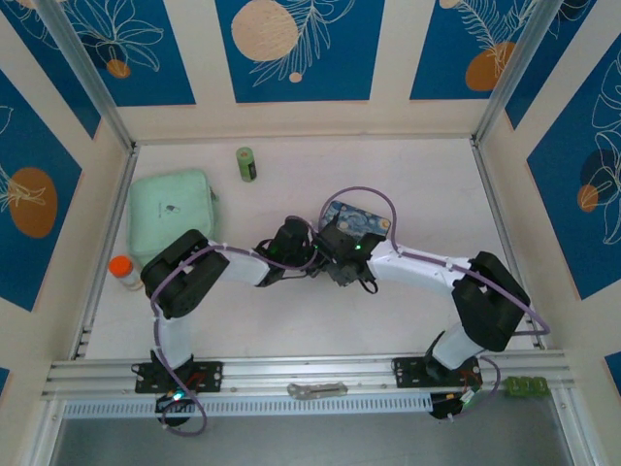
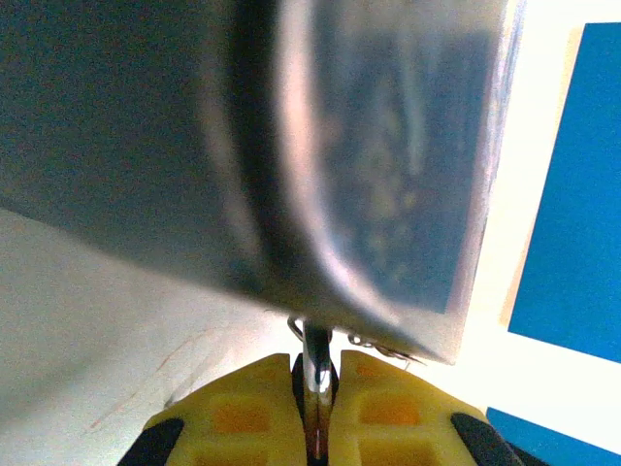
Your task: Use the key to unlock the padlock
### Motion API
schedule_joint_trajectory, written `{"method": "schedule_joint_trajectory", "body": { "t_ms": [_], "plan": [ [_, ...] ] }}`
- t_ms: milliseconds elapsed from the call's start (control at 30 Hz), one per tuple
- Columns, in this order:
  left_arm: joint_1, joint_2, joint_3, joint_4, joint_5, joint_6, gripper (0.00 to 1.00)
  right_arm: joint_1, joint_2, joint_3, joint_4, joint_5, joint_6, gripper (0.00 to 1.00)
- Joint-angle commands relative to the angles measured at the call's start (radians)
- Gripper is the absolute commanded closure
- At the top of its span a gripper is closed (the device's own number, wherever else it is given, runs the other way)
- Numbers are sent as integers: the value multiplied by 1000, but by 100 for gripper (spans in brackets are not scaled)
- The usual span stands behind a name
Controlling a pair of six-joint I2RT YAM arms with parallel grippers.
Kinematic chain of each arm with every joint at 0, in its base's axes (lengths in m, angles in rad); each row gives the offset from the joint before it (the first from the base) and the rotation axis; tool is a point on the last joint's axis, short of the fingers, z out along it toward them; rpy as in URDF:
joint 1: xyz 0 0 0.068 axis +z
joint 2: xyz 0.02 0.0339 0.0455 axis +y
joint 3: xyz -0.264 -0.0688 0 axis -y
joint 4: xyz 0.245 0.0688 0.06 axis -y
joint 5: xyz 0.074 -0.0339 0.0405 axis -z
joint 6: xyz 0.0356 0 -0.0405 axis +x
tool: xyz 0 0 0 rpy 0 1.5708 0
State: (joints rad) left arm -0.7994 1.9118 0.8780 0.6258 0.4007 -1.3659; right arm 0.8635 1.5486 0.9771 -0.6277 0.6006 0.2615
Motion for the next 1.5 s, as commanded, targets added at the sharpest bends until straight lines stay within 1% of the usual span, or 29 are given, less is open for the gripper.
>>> {"method": "schedule_joint_trajectory", "body": {
  "t_ms": [0,67,233,567,600,733,800,833,900,1000,1067,1167,1267,1367,1467],
  "plan": [
    [0,-28,14,108,43,-26,100,37,41,31,3,82,-13,74],
    [1,-25,9,131,44,-48,100,58,59,33,9,127,-5,78],
    [1,-28,2,163,50,-80,100,80,72,20,31,189,8,83],
    [8,-35,-5,254,85,-155,100,89,102,20,14,234,0,84],
    [8,-38,-5,251,88,-154,100,89,102,17,18,235,-7,86],
    [10,-57,-14,237,95,-146,100,81,93,5,46,220,-37,100],
    [9,-63,-21,234,95,-145,100,68,79,-3,69,181,-57,100],
    [9,-65,-22,235,96,-144,100,56,69,-6,80,150,-66,100],
    [11,-68,-26,237,97,-138,100,19,39,-12,101,36,-83,100],
    [9,-70,-37,238,108,-111,100,-91,-14,-15,132,-260,-81,100],
    [9,-74,-45,239,116,-84,100,-197,-25,-12,138,-467,-57,100],
    [9,-83,-61,259,128,-34,100,-327,-14,-10,149,-716,-26,100],
    [9,-89,-66,303,157,6,100,-393,10,-15,169,-864,-3,100],
    [10,-102,-60,290,189,49,100,-439,38,-27,200,-952,16,100],
    [9,-111,-67,299,220,73,100,-479,52,-36,228,-1009,24,100]
  ]
}}
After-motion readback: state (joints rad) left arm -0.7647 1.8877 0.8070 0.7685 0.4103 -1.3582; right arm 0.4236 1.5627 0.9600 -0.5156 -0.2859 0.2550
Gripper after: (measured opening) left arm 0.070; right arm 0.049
